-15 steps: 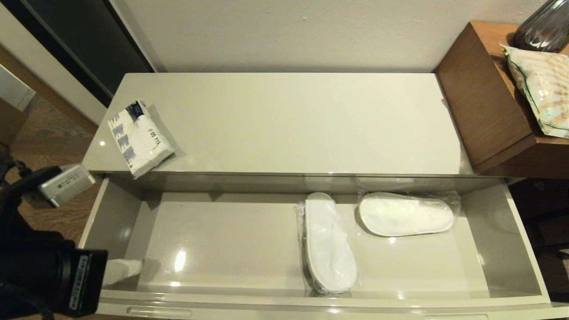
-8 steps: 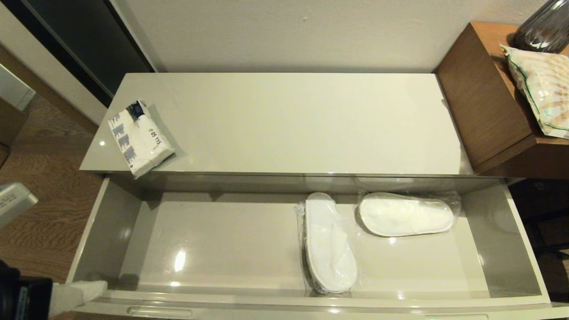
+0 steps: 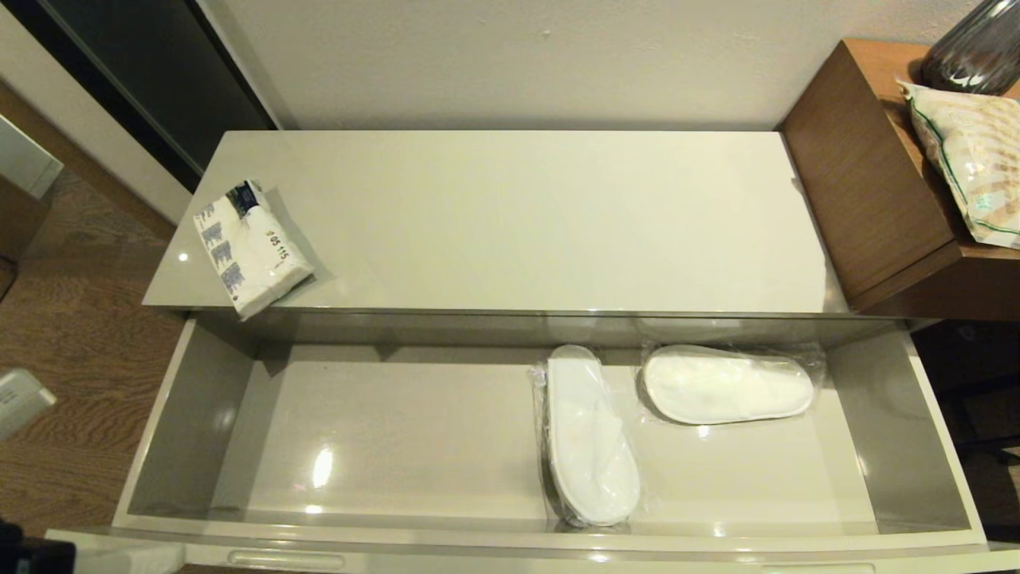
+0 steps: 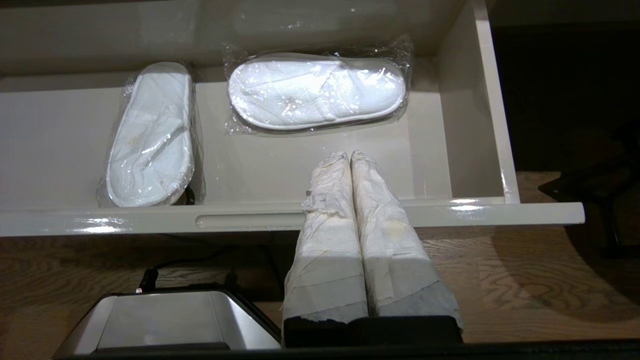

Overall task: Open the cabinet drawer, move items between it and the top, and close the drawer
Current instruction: Take out the disposable slippers from the drawer

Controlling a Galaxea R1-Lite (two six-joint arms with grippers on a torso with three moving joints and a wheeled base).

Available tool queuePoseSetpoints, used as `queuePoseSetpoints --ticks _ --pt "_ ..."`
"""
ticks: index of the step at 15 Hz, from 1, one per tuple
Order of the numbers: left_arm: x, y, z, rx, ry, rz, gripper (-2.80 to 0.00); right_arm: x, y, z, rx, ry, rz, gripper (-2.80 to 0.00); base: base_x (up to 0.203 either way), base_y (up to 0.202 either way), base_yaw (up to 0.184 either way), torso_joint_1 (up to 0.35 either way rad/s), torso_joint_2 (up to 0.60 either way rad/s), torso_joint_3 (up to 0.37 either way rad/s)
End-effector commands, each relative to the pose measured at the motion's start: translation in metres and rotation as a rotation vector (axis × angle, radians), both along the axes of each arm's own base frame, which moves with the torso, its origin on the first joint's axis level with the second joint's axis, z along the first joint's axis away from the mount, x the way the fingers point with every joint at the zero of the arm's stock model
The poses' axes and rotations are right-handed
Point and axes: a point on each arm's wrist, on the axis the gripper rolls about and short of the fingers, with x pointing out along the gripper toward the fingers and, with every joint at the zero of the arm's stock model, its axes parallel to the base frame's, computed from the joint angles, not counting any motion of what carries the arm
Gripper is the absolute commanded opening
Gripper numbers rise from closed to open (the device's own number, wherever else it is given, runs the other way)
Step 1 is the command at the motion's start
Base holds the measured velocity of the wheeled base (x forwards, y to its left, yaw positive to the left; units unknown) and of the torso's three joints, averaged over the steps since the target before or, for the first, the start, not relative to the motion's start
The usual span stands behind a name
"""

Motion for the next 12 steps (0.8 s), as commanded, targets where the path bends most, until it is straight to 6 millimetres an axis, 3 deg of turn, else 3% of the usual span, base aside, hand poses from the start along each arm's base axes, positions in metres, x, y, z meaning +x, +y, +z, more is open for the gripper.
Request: queuePoseSetpoints --ticks 1,4,9,12 --pt "-0.007 0.009 -0.003 -0.018 -0.009 0.094 -2.80 0.000 0.000 0.000 0.000 0.001 0.000 -2.80 0.000 0.000 0.000 0.000 0.00 0.000" --pt "-0.013 0.013 -0.008 -0.024 -0.003 0.121 -2.80 0.000 0.000 0.000 0.000 0.001 0.000 -2.80 0.000 0.000 0.000 0.000 0.00 0.000" --pt "-0.046 0.023 -0.019 -0.029 0.023 0.189 -2.80 0.000 0.000 0.000 0.000 0.002 0.000 -2.80 0.000 0.000 0.000 0.000 0.00 0.000" --pt "-0.053 0.025 -0.025 -0.028 0.025 0.192 -2.80 0.000 0.000 0.000 0.000 -0.001 0.000 -2.80 0.000 0.000 0.000 0.000 0.00 0.000"
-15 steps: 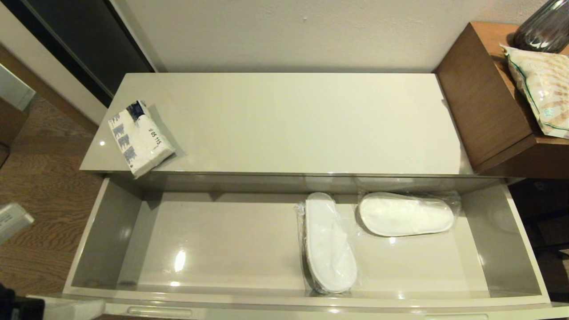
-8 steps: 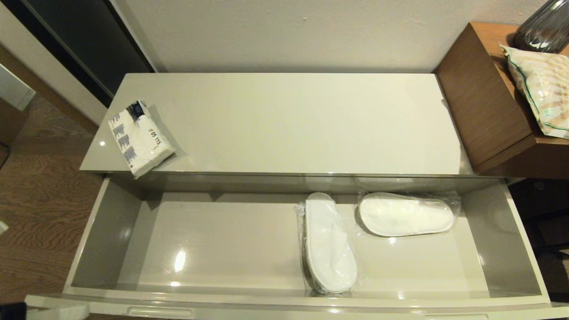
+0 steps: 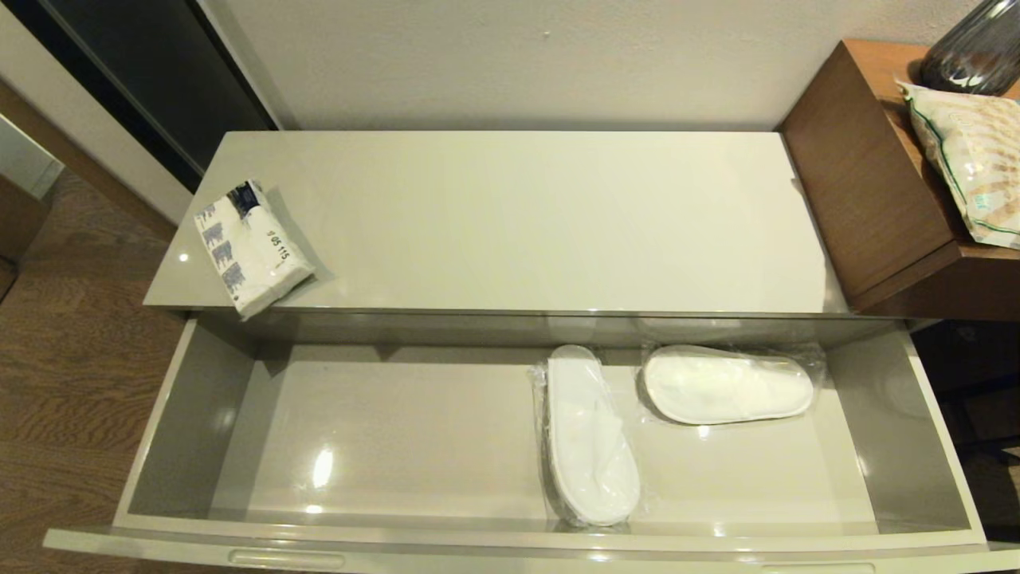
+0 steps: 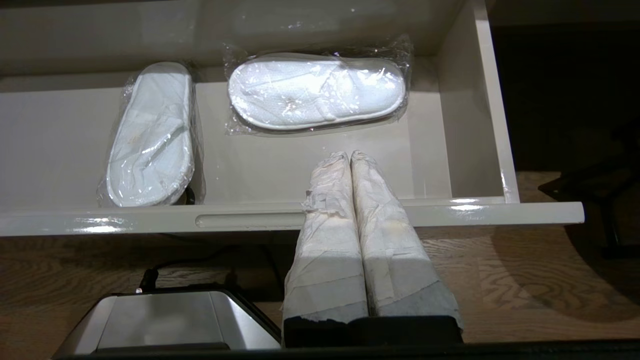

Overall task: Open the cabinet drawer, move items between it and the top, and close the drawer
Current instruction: Take out the disposable slippers from the drawer

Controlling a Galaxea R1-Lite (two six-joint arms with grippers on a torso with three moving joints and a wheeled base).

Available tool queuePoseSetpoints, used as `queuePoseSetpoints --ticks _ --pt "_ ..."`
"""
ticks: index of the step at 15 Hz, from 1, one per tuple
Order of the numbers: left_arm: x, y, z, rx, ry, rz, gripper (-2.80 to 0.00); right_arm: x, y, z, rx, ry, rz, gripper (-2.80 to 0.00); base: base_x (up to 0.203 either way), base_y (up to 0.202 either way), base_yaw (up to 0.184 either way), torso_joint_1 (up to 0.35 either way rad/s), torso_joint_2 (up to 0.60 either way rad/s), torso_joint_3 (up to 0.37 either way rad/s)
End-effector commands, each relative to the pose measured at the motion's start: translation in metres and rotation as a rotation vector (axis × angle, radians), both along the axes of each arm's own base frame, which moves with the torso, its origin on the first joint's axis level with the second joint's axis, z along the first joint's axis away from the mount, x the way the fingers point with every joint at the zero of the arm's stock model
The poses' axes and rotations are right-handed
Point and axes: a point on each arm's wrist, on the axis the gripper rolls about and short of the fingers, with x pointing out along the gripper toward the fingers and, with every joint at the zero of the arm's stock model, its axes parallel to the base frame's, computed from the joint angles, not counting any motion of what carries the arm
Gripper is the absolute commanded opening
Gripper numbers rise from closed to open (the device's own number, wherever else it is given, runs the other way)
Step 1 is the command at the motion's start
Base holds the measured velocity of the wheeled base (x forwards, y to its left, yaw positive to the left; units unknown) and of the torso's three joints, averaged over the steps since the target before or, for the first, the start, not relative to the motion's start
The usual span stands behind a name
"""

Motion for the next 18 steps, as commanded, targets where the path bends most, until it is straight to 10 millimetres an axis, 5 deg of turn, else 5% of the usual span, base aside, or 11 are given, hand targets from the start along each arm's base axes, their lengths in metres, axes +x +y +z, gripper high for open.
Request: queuePoseSetpoints --ticks 1,6,11,14,18 --pt "-0.015 0.003 -0.009 -0.009 -0.028 0.006 -2.80 0.000 0.000 0.000 0.000 -0.001 0.000 -2.80 0.000 0.000 0.000 0.000 0.00 0.000" --pt "-0.044 0.009 -0.026 -0.002 -0.036 0.017 -2.80 0.000 0.000 0.000 0.000 0.001 0.000 -2.80 0.000 0.000 0.000 0.000 0.00 0.000" --pt "-0.053 0.010 -0.031 0.019 -0.017 0.004 -2.80 0.000 0.000 0.000 0.000 -0.001 0.000 -2.80 0.000 0.000 0.000 0.000 0.00 0.000" --pt "-0.097 0.004 -0.054 0.076 -0.047 0.004 -2.80 0.000 0.000 0.000 0.000 -0.001 0.000 -2.80 0.000 0.000 0.000 0.000 0.00 0.000" --pt "-0.105 0.004 -0.101 0.254 -0.133 -0.019 -2.80 0.000 0.000 0.000 0.000 0.000 0.000 -2.80 0.000 0.000 0.000 0.000 0.00 0.000"
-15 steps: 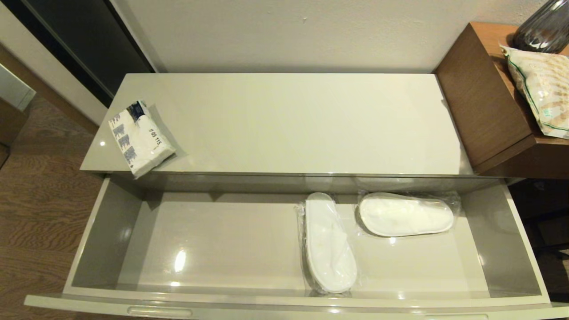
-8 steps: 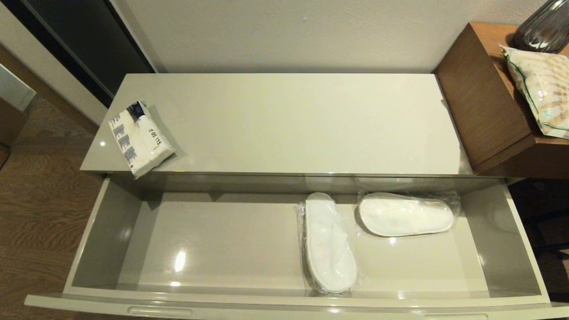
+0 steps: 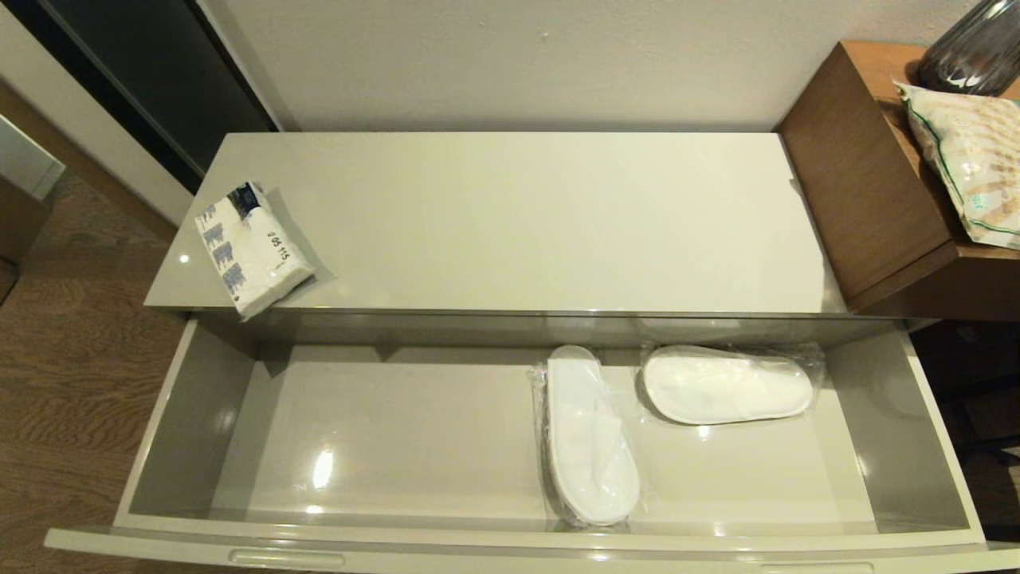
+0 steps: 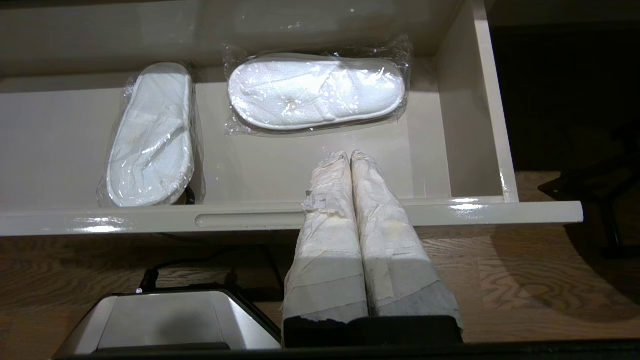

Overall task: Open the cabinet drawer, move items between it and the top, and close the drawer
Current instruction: Take out the disposable slippers from the drawer

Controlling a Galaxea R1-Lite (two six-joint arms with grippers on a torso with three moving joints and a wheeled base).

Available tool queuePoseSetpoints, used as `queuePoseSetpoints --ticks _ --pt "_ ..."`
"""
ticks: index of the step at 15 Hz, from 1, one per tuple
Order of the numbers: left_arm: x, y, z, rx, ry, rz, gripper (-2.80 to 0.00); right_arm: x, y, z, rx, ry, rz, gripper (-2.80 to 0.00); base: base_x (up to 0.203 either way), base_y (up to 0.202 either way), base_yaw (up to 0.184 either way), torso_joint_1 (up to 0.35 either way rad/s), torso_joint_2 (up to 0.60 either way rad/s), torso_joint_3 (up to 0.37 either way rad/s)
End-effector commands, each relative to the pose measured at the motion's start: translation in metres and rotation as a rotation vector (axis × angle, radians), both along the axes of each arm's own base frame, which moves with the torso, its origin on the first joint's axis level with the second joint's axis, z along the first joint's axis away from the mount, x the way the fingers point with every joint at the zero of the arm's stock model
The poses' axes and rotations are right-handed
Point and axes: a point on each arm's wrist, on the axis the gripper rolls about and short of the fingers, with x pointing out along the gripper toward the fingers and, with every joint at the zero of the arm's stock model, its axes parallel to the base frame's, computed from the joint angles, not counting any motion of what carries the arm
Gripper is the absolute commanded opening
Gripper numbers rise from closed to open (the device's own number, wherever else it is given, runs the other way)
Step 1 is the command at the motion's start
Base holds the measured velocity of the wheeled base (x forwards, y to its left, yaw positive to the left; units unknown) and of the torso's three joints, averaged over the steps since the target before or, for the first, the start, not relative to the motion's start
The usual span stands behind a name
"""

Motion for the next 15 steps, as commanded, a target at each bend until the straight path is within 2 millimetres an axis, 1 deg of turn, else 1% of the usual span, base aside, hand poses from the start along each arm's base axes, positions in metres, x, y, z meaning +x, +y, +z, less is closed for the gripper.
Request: queuePoseSetpoints --ticks 1,2,3,4,5,7,9,11,13,14,15 --pt "-0.012 0.001 -0.037 0.125 -0.150 -0.011 -2.80 0.000 0.000 0.000 0.000 -0.001 0.000 -2.80 0.000 0.000 0.000 0.000 0.00 0.000" --pt "-0.011 0.002 -0.043 0.190 -0.205 -0.014 -2.80 0.000 0.000 0.000 0.000 0.000 0.000 -2.80 0.000 0.000 0.000 0.000 0.00 0.000" --pt "-0.009 0.003 -0.043 0.244 -0.247 -0.009 -2.80 0.000 0.000 0.000 0.000 0.001 0.000 -2.80 0.000 0.000 0.000 0.000 0.00 0.000" --pt "-0.009 0.003 -0.037 0.246 -0.289 -0.001 -2.80 0.000 0.000 0.000 0.000 0.000 0.000 -2.80 0.000 0.000 0.000 0.000 0.00 0.000" --pt "-0.011 0.003 -0.029 0.232 -0.332 0.014 -2.80 0.000 0.000 0.000 0.000 0.001 0.000 -2.80 0.000 0.000 0.000 0.000 0.00 0.000" --pt "-0.012 0.003 -0.021 0.180 -0.382 0.051 -2.80 0.000 0.000 0.000 0.000 -0.001 0.000 -2.80 0.000 0.000 0.000 0.000 0.00 0.000" --pt "-0.001 0.003 -0.008 0.134 -0.566 0.078 -2.80 0.000 0.000 0.000 0.000 -0.001 0.000 -2.80 0.000 0.000 0.000 0.000 0.00 0.000" --pt "0.020 0.003 -0.013 0.121 -0.708 0.085 -2.80 0.000 0.000 0.000 0.000 0.001 0.000 -2.80 0.000 0.000 0.000 0.000 0.00 0.000" --pt "0.039 0.003 -0.025 0.137 -0.846 0.082 -2.80 0.000 0.000 0.000 0.000 0.001 0.000 -2.80 0.000 0.000 0.000 0.000 0.00 0.000" --pt "0.046 0.003 -0.036 0.179 -0.875 0.063 -2.80 0.000 0.000 0.000 0.000 -0.001 0.000 -2.80 0.000 0.000 0.000 0.000 0.00 0.000" --pt "0.050 0.003 -0.042 0.222 -0.891 0.044 -2.80 0.000 0.000 0.000 0.000 -0.001 0.000 -2.80 0.000 0.000 0.000 0.000 0.00 0.000"
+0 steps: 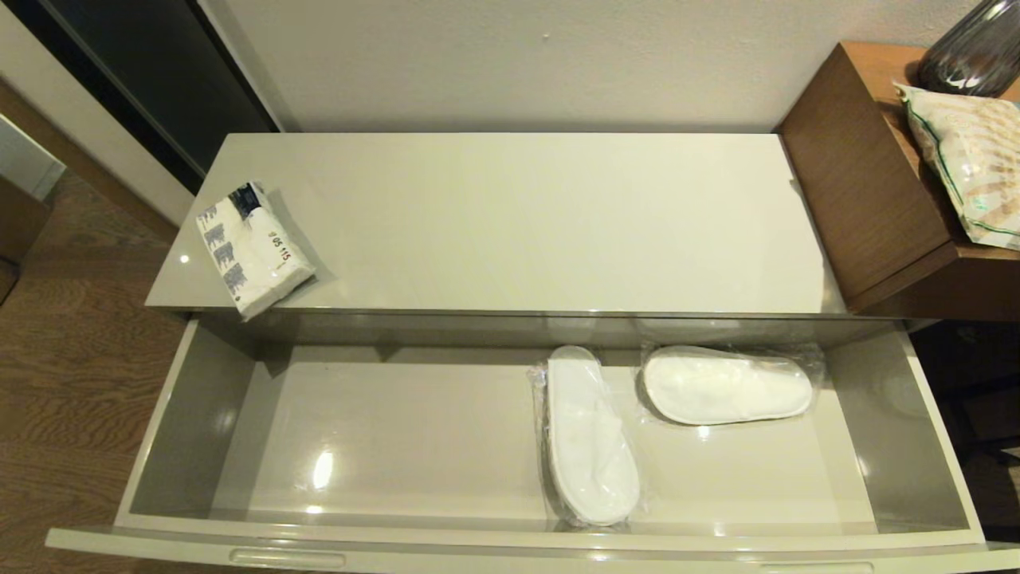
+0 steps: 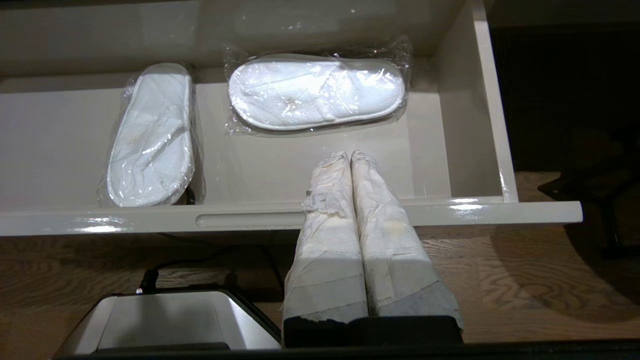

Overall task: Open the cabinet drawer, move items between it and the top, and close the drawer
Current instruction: Take out the disposable slippers from the drawer

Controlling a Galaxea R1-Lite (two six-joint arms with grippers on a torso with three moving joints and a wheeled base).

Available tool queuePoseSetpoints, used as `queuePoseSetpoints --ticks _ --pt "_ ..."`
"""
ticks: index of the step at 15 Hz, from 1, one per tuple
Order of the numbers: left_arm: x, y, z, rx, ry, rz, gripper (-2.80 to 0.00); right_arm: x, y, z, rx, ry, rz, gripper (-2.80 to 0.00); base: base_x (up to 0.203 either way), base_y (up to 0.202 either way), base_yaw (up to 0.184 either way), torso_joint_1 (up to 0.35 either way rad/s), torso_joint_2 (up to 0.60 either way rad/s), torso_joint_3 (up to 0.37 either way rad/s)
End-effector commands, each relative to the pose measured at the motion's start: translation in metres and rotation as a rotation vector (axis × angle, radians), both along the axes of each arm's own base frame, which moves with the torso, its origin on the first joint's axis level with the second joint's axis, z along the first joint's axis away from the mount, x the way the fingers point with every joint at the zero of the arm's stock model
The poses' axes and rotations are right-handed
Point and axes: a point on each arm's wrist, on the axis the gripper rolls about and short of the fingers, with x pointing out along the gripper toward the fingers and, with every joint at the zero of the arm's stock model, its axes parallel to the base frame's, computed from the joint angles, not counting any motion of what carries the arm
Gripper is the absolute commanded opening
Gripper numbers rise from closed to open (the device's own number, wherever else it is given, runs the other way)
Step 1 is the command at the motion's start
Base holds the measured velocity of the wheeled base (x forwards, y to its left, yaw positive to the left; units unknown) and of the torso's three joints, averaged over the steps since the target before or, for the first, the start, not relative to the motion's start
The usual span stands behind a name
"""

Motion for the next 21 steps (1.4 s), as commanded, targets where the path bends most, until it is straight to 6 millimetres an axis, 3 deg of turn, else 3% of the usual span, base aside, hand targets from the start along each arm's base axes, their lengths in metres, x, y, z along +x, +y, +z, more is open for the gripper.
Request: queuePoseSetpoints --ticks 1,3,21 --pt "0.007 0.000 -0.005 0.059 -0.111 0.003 -2.80 0.000 0.000 0.000 0.000 -0.001 0.000 -2.80 0.000 0.000 0.000 0.000 0.00 0.000" --pt "0.008 0.000 -0.016 0.066 0.006 0.003 -2.80 0.000 0.000 0.000 0.000 0.000 0.000 -2.80 0.000 0.000 0.000 0.000 0.00 0.000" --pt "0.008 0.000 -0.017 0.005 0.011 0.010 -2.80 0.000 0.000 0.000 0.000 0.000 0.000 -2.80 0.000 0.000 0.000 0.000 0.00 0.000"
